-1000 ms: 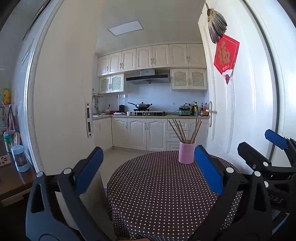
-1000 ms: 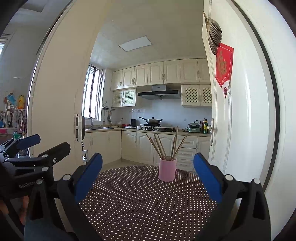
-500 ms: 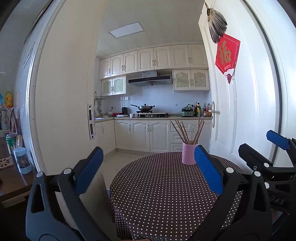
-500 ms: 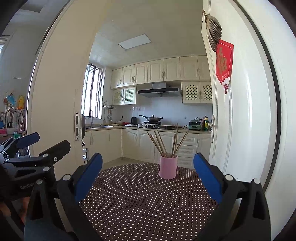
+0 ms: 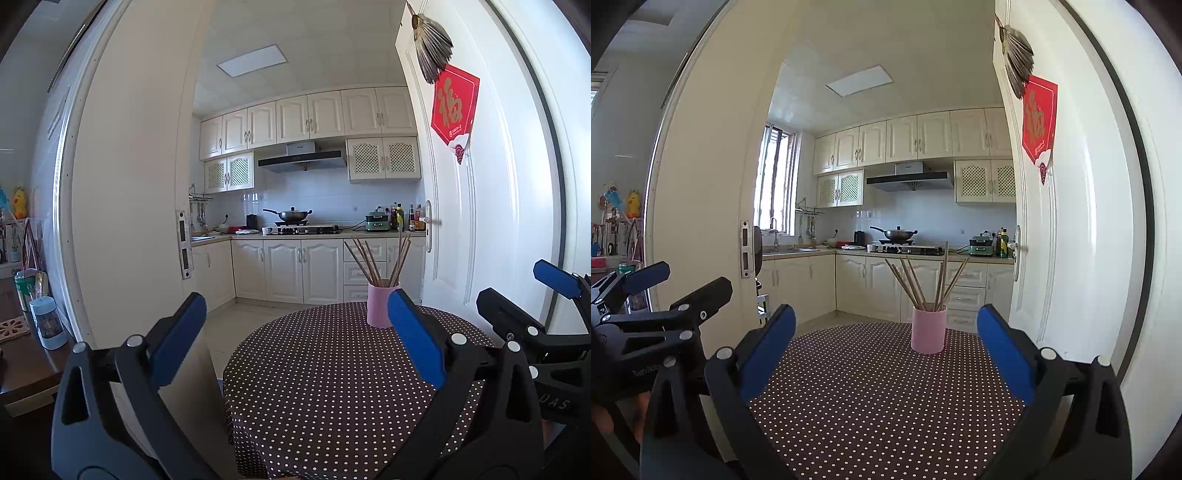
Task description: Organize utensils
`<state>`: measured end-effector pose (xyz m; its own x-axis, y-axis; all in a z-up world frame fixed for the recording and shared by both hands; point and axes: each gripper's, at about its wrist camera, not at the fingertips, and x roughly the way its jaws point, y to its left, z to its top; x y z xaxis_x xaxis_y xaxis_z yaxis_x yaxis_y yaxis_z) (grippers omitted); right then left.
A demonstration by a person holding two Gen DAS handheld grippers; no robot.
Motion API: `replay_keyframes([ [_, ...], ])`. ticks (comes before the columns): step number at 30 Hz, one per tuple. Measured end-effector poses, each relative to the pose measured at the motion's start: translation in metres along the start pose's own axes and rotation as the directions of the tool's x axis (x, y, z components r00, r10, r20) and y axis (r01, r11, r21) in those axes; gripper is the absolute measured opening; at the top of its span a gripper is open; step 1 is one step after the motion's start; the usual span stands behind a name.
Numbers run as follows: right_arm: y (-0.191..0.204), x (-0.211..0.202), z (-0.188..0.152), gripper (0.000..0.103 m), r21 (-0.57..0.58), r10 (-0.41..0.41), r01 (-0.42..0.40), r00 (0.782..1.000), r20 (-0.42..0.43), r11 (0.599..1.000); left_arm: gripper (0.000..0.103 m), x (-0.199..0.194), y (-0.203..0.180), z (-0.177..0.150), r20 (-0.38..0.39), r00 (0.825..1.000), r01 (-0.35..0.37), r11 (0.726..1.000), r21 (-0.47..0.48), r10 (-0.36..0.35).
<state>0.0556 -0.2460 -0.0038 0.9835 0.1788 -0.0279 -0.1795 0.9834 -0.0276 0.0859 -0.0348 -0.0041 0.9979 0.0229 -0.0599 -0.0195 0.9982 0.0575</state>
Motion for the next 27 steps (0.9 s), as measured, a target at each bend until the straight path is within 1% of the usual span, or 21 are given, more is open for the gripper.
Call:
replay_keyframes([
  [27,0.0008,-0.0016,-0.0034,0.095,0.007,-0.001,0.001,1.0,-0.009,1.0,0.096,-0.0022,-0.0028,-0.0023,0.01,1.0,-0.008,1.0,0.017,0.008],
])
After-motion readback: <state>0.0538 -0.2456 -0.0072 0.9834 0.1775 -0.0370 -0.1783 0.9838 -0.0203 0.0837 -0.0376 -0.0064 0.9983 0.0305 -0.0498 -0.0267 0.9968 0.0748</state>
